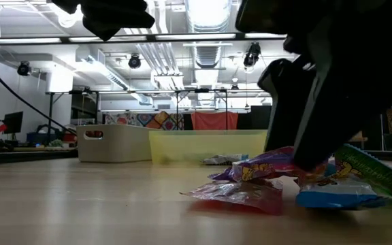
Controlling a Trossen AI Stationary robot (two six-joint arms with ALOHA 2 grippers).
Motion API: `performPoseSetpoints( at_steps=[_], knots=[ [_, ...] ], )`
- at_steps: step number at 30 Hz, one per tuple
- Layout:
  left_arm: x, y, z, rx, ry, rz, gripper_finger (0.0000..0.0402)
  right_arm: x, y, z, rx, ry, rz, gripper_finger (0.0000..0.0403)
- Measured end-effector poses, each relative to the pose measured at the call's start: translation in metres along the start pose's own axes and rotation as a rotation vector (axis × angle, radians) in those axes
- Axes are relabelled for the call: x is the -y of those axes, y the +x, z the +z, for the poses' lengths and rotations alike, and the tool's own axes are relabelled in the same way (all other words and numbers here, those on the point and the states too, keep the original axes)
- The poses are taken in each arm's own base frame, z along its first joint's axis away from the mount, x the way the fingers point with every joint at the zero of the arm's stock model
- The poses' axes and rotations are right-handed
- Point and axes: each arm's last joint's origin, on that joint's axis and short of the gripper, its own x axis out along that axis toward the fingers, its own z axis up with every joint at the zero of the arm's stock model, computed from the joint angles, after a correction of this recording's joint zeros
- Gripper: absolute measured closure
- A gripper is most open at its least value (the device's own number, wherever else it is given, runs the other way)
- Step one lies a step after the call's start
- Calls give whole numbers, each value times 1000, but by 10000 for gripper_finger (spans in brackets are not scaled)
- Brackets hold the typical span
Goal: Sort candy
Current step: Put the blue candy into the gray bin
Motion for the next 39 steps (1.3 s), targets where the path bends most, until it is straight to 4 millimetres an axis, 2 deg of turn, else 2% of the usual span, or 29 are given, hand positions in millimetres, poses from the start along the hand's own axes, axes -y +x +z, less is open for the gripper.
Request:
performPoseSetpoints(
  at_steps=[7,19,25,33,39],
  knots=[
    [0,0,0,2,-1,0,290,6,8,0,-14,10,-16,207],
    [0,0,0,2,0,-1,290,14,8,5,-12,28,-21,379],
    [3,5,-1,11,28,-13,290,14,-14,13,38,26,7,386],
    [19,28,-5,103,136,-162,287,19,-41,36,192,88,91,389],
    [24,36,-14,92,180,-182,243,25,-46,48,249,223,176,390]
  ],
)
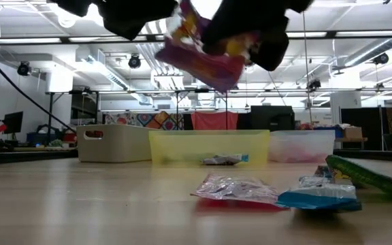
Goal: Sort candy
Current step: Put the blue candy into the gray bin
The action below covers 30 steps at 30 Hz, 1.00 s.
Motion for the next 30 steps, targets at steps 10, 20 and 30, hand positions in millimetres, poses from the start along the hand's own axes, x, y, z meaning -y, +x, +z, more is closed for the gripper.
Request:
performPoseSetpoints(
  at_steps=[10,20,30],
  knots=[
    [4,7,-11,-53,12,-3,157,4,-4,14,73,64,43,390],
    [2,7,-10,-62,-9,37,241,2,-7,18,93,18,70,390],
    [0,7,-13,-93,-2,92,381,4,-12,23,128,17,52,333]
  ],
)
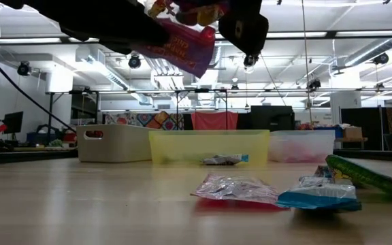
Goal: Sort candy
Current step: Put the blue candy into the gray bin
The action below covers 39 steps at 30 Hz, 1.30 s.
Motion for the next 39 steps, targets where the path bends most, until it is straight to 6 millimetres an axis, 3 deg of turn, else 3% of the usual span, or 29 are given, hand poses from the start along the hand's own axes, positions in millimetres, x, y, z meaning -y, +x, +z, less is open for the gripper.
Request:
performPoseSetpoints(
  at_steps=[6,13,19,22,32,36,39],
  knots=[
    [-7,-8,5,-15,-7,12,396,6,-13,13,32,-28,-7,249],
    [-38,-37,13,-95,-62,211,399,20,-55,37,81,-71,-82,185],
    [-98,-73,9,-243,-186,467,400,29,-96,47,120,-112,-233,173],
    [-132,-88,1,-334,-262,586,401,32,-107,49,146,-122,-309,172],
    [-242,-116,-45,-544,-618,772,401,38,-108,44,96,-139,-392,172],
    [-270,-119,-62,-572,-702,773,399,39,-106,41,73,-138,-402,172],
    [-278,-115,-70,-598,-704,787,388,40,-105,40,66,-135,-406,172]
  ],
)
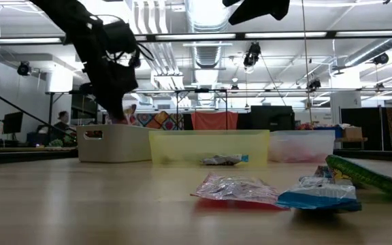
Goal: Sort candy
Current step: Put the blue candy into the gray bin, then put the white chocolate into the yellow bin
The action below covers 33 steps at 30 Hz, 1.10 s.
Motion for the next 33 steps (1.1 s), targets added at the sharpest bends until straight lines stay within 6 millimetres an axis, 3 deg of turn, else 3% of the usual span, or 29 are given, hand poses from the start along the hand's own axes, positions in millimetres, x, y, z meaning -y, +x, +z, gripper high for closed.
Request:
performPoseSetpoints(
  at_steps=[9,17,26,33],
  knots=[
    [4,14,2,-32,52,37,330,0,1,-1,-12,5,-4,172],
    [18,0,3,40,85,-12,298,4,1,-10,-96,50,-42,172],
    [72,-34,-2,241,201,-207,296,0,6,-30,-204,81,-16,172],
    [119,-64,-28,311,362,-378,296,-10,11,-61,-285,-19,62,172]
  ],
)
